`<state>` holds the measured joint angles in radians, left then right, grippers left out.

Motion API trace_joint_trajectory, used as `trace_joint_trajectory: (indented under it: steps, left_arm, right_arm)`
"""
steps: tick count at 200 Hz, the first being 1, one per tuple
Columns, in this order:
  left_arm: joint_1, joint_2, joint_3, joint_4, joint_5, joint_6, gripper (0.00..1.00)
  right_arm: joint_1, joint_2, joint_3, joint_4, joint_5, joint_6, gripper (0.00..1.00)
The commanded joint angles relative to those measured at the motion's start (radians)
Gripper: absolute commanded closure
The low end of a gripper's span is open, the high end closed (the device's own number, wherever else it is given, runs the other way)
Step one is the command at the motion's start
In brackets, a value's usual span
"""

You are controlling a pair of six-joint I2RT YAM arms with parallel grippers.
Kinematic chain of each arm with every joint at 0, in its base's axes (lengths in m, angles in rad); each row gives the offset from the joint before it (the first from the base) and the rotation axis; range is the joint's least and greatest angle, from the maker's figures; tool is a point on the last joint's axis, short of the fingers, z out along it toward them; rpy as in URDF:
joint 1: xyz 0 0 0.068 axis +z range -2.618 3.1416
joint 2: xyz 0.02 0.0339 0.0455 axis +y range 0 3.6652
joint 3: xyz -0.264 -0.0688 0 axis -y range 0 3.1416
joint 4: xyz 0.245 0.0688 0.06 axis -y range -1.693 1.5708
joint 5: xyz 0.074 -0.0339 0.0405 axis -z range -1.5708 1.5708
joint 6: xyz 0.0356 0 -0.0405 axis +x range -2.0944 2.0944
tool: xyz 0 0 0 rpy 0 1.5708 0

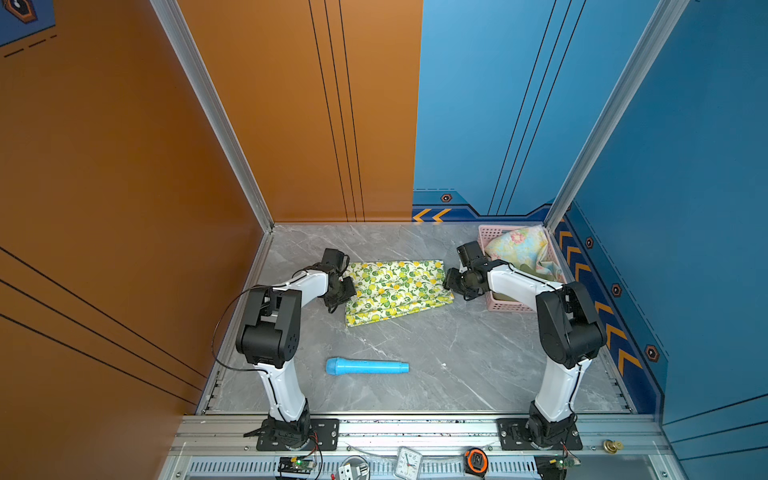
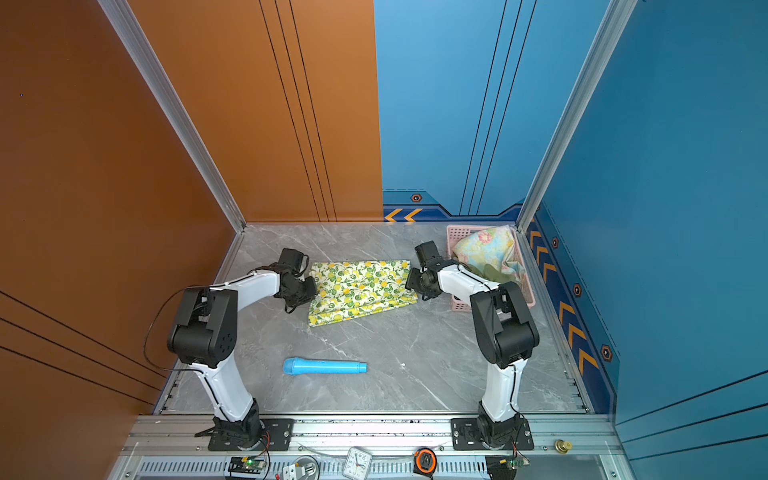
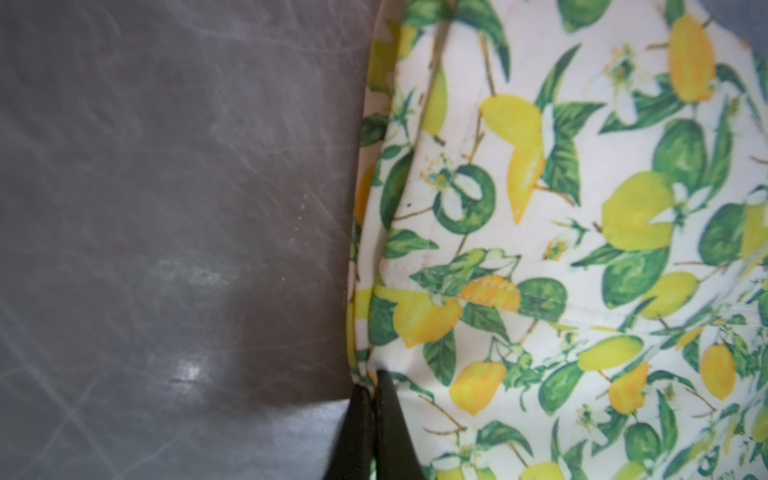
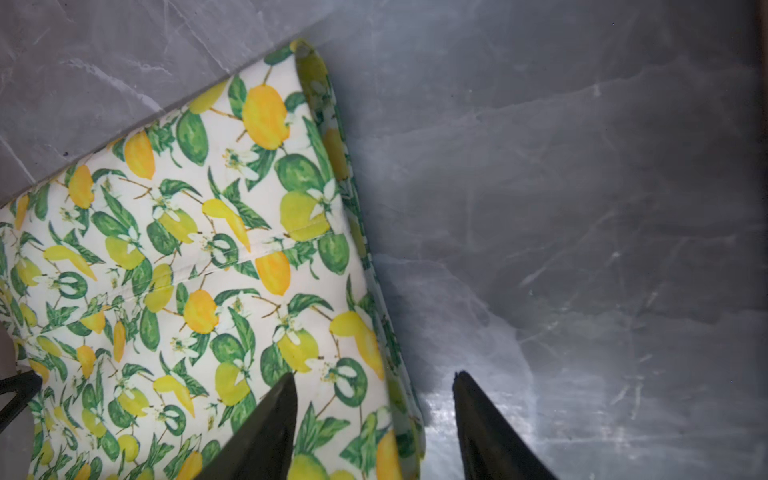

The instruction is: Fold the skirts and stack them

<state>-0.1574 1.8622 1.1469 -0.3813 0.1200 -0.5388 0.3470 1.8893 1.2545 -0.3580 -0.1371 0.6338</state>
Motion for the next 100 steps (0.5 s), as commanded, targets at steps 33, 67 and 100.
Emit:
trace_joint_trajectory:
  steps: [33, 67, 100]
  left_arm:
    - [0.003, 0.026, -0.020, -0.036, -0.005, 0.003, 1.00]
    - [0.003, 0.031, -0.017, -0.036, -0.003, 0.002, 1.00]
    - [0.003, 0.032, -0.015, -0.036, 0.000, 0.003, 1.00]
  right_arm:
    - [-0.016, -0.026, -0.102, 0.098, -0.128, 0.148, 0.44]
    - [-0.017, -0.020, -0.161, 0.172, -0.159, 0.257, 0.45]
    - [-0.021, 0.023, -0.155, 0.180, -0.167, 0.279, 0.49]
